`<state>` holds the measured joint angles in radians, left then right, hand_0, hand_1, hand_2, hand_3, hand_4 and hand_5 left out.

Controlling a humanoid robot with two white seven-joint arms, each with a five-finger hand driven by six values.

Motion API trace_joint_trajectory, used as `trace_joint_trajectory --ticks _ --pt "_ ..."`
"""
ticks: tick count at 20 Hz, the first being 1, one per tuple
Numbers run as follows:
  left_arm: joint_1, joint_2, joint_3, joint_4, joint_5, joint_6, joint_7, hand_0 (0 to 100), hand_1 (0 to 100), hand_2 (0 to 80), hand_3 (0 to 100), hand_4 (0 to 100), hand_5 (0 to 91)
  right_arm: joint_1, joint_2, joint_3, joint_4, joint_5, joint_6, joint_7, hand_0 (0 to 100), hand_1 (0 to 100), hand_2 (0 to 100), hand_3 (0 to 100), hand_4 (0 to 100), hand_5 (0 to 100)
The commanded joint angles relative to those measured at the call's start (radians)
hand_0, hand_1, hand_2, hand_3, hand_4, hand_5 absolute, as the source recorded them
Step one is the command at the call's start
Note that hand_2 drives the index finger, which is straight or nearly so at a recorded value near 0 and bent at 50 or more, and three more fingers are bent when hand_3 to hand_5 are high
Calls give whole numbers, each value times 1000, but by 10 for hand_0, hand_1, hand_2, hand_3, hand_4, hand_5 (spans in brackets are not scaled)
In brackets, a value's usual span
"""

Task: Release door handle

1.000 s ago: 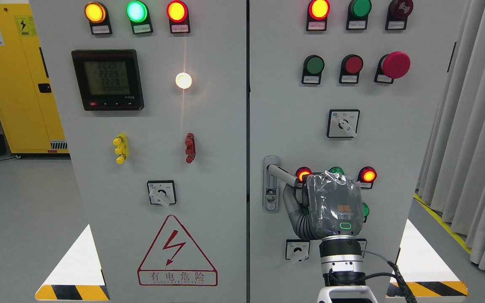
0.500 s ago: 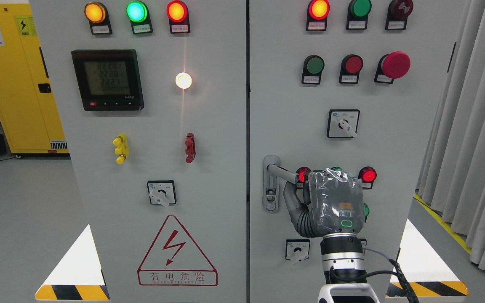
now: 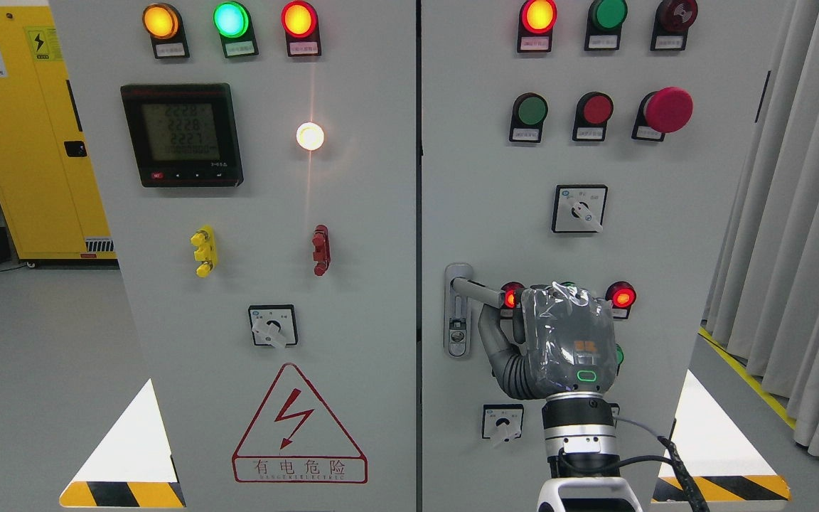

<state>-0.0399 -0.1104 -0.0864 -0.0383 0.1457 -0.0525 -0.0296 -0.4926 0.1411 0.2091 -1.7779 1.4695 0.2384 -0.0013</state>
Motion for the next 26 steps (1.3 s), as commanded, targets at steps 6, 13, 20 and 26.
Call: trace_joint_trajectory --ticks 6,13,20,26 --pt "0 0 0 0 0 2 0 120 556 0 0 0 0 -4 0 -2 -5 0 -1 0 631 315 968 1000 1000 1000" --pt "0 0 0 0 0 0 0 120 556 0 0 0 0 3 0 -2 -8 0 1 -2 610 310 968 1000 1000 1000" --pt "0 0 0 0 0 2 0 120 556 0 0 0 0 38 0 -2 -29 -2 -2 -3 600 310 967 1000 1000 1000" --pt "0 0 -1 0 0 2 0 120 556 0 0 0 0 74 0 -2 -51 -2 -7 -20 596 310 967 1000 1000 1000"
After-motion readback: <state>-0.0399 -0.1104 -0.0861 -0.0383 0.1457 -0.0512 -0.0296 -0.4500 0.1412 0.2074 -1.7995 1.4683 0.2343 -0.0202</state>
